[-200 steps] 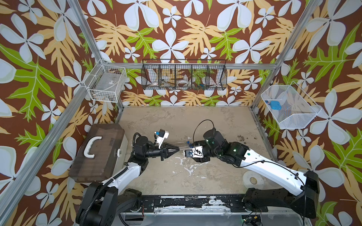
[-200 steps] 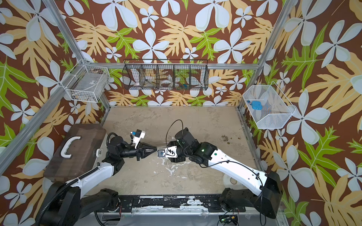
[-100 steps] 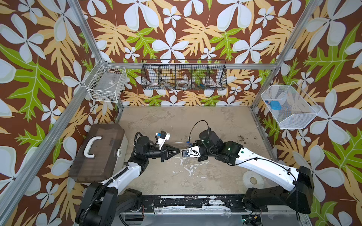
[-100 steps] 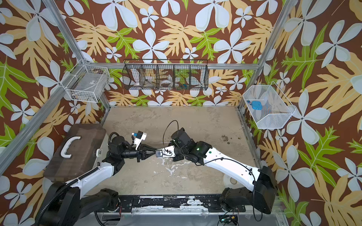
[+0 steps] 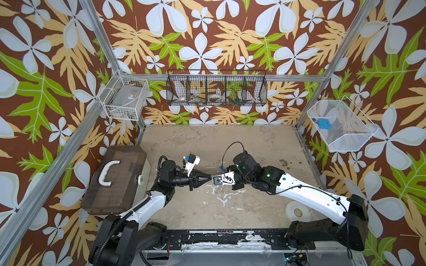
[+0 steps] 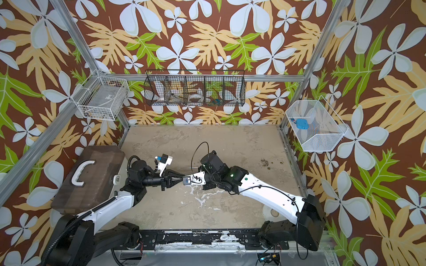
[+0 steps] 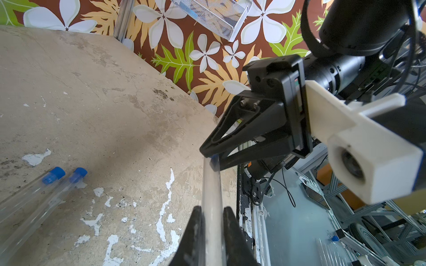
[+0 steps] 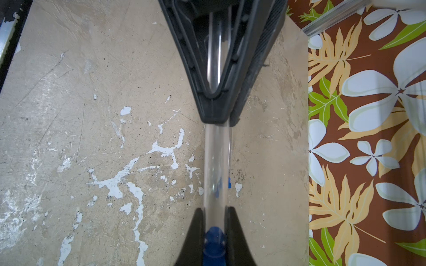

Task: Insert stoppers into test tubes
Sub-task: Place the test tube at the center of the board.

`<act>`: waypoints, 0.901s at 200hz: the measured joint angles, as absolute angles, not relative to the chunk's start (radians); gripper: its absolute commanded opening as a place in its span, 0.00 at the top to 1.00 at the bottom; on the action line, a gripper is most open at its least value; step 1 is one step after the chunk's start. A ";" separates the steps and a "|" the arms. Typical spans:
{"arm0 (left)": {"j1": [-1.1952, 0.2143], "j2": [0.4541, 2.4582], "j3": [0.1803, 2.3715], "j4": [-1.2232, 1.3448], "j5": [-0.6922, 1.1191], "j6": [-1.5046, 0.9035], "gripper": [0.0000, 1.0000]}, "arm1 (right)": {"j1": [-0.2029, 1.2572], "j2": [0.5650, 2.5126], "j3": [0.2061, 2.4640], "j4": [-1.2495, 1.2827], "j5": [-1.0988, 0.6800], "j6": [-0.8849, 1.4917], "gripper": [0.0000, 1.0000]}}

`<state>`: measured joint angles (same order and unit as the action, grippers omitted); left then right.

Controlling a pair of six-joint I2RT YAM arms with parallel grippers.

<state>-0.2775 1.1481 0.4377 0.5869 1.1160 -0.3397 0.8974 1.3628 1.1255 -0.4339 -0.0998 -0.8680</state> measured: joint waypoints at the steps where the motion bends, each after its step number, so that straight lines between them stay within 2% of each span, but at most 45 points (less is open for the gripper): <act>1: -0.278 1.148 0.438 0.586 1.115 -0.339 0.69 | 0.897 1.363 1.125 -0.434 -0.099 -0.868 0.89; 17: -0.278 1.139 0.442 0.555 1.111 -0.329 0.53 | 0.897 1.363 1.112 -0.430 -0.090 -0.868 0.89; 44: -0.262 1.110 0.453 0.498 1.100 -0.293 0.33 | 0.894 1.375 1.076 -0.423 -0.070 -0.872 0.90; 49: -0.252 1.104 0.454 0.489 1.098 -0.289 0.20 | 0.892 1.378 1.068 -0.422 -0.069 -0.872 0.90; 64: -0.215 1.087 0.465 0.459 1.060 -0.278 0.01 | 0.883 1.392 1.045 -0.415 -0.069 -0.871 0.90; 80: -0.184 1.072 0.497 0.393 0.997 -0.246 0.00 | 0.868 1.420 1.022 -0.402 -0.071 -0.870 0.89; 112: -0.154 1.059 0.564 0.271 0.734 -0.147 0.00 | 0.860 1.517 1.009 -0.393 -0.077 -0.868 0.88; 146: -0.149 1.056 0.546 0.207 0.435 -0.033 0.00 | 0.860 1.642 1.072 -0.397 -0.091 -0.868 0.87; 180: -0.149 1.055 0.524 0.193 0.261 0.049 0.00 | 0.858 1.760 1.125 -0.404 -0.101 -0.859 0.85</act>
